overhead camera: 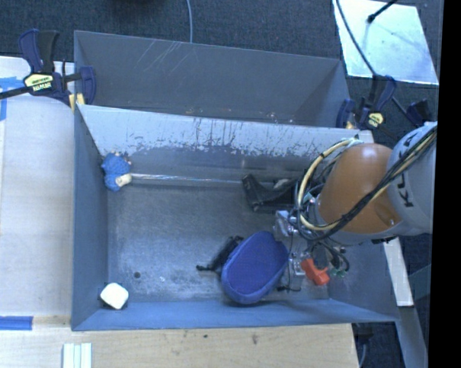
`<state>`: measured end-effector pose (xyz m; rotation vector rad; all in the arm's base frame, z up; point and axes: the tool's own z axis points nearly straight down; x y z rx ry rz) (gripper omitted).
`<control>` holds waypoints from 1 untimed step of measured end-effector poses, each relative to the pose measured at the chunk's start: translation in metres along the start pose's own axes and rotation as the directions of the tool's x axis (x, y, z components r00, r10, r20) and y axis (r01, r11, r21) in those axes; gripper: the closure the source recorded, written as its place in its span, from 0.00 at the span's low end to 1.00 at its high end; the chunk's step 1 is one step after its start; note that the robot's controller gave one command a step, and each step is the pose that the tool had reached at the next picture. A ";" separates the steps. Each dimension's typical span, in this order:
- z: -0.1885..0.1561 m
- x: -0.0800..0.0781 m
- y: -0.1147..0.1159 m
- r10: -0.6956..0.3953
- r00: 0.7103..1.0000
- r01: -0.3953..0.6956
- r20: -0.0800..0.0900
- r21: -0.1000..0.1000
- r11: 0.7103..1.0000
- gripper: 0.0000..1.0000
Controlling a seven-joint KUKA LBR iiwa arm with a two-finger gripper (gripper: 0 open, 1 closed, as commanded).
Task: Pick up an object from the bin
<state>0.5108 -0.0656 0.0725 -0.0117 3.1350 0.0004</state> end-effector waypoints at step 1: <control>-0.003 0.000 -0.005 0.004 1.000 -0.004 0.002 0.004 1.000 1.00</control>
Offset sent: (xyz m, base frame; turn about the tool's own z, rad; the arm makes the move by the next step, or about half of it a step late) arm 0.0000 0.0000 0.0000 0.0000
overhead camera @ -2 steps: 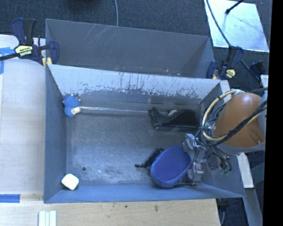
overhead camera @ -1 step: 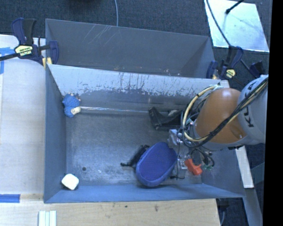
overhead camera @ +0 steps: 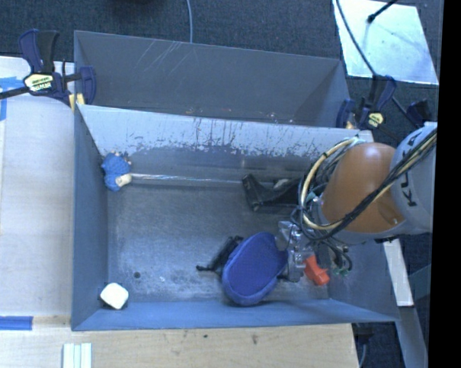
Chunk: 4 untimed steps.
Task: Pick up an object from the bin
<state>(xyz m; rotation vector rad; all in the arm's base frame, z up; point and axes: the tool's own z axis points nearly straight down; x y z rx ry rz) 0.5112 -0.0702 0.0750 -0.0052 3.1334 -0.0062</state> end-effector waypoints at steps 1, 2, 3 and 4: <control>-0.177 -0.005 -0.029 0.012 1.000 -0.012 0.005 -0.001 1.000 1.00; -0.071 -0.002 0.043 -0.139 0.990 0.139 -0.011 -0.008 0.990 1.00; -0.075 -0.004 0.040 -0.134 0.991 0.134 -0.004 -0.004 0.991 0.00; 0.001 -0.016 0.041 -0.395 0.919 0.395 0.002 -0.004 0.919 0.00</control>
Offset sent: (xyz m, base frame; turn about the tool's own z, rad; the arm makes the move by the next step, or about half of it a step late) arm 0.0010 -0.0266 0.1722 0.0093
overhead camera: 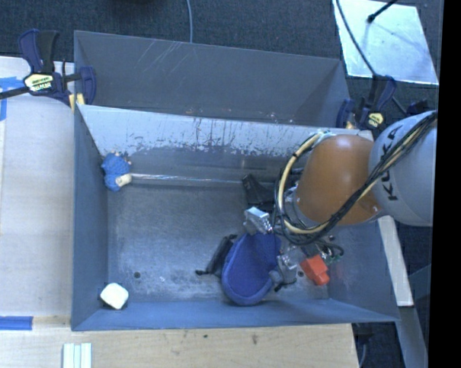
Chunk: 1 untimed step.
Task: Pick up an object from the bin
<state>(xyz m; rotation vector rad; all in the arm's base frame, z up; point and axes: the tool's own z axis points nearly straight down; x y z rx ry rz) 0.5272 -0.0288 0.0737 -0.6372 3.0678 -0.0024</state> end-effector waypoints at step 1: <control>-0.002 -0.001 -0.001 -0.001 1.000 0.001 0.003 0.002 1.000 1.00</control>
Offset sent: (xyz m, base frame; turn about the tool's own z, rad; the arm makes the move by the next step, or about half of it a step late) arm 0.0000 0.0000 0.0000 0.0000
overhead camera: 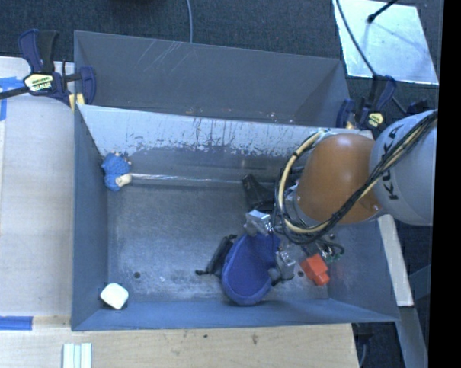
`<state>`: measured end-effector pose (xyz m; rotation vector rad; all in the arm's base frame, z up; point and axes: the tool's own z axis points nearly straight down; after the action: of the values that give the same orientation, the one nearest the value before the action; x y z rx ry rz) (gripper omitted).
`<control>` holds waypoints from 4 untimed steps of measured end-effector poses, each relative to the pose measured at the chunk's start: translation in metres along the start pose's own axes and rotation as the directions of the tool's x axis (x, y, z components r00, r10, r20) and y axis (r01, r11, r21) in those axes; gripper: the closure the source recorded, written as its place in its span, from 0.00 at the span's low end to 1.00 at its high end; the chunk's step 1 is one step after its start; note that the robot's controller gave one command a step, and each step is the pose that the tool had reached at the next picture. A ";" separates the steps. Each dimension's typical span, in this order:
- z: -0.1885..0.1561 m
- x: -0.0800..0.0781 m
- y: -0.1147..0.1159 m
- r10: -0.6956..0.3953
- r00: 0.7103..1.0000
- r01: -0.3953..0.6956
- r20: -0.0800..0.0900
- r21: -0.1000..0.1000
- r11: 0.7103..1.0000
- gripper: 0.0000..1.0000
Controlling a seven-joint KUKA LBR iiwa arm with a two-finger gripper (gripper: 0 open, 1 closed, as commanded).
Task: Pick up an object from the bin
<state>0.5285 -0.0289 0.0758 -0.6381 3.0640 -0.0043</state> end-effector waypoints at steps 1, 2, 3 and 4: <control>-0.138 0.043 -0.037 0.032 0.999 -0.032 -0.002 0.002 0.999 1.00; -0.070 0.016 -0.014 -0.051 0.999 0.051 -0.011 -0.009 0.999 1.00; -0.073 0.016 -0.016 -0.047 0.999 0.047 -0.007 -0.005 0.999 0.00; 0.004 0.009 0.035 -0.393 0.919 0.393 0.004 0.000 0.919 0.00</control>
Offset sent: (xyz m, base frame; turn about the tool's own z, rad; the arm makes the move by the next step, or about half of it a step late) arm -0.0282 -0.0485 0.1334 0.0266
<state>0.5062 0.0000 0.0717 -1.2388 2.8710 -0.0060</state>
